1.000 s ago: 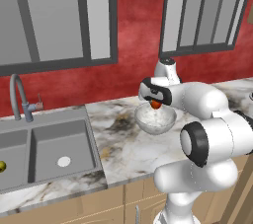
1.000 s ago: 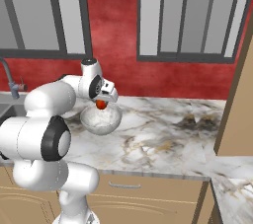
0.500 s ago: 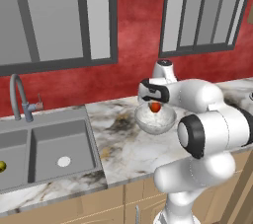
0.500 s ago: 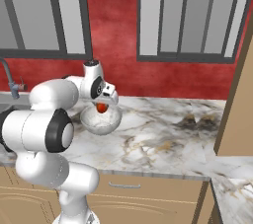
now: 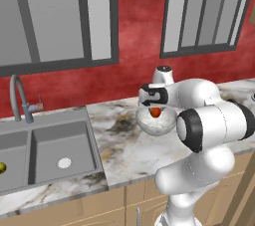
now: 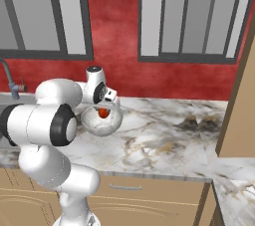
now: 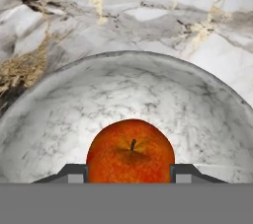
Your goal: Pick the apples from the cabinet and place them in one bowl. Pick the pear from the sink and place it in the other bowl.
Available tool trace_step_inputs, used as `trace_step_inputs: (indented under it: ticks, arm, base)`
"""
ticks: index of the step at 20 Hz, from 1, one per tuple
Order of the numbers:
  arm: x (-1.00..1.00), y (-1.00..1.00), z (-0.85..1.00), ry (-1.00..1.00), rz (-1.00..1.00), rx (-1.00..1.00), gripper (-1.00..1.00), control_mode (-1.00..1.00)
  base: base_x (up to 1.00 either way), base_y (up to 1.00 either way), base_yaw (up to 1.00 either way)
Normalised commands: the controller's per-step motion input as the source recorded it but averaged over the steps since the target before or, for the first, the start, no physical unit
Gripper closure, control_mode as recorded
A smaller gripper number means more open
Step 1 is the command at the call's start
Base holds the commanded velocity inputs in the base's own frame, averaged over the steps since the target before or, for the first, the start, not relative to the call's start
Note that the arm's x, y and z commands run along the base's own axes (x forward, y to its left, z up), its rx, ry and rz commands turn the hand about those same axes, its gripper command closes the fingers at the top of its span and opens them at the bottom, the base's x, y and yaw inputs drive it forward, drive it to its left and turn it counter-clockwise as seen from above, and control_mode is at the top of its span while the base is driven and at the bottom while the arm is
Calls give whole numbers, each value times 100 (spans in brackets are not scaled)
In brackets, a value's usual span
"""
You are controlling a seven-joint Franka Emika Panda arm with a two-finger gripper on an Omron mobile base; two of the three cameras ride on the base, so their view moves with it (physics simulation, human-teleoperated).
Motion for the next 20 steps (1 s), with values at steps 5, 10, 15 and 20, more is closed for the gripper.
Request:
trace_step_inputs:
  ticks: [5, 10, 15, 20]
  arm:
    - [0, 0, -34, 0, 0, 0, 100, -100]
    - [0, 0, -33, 0, 0, 0, 100, -100]
    - [0, 0, -16, 0, 0, 0, 100, -100]
    - [0, 0, -11, 0, 0, 0, 100, -100]
  base:
    - [0, 0, 0]
    - [0, 0, 0]
    - [0, 0, 0]
    - [0, 0, 0]
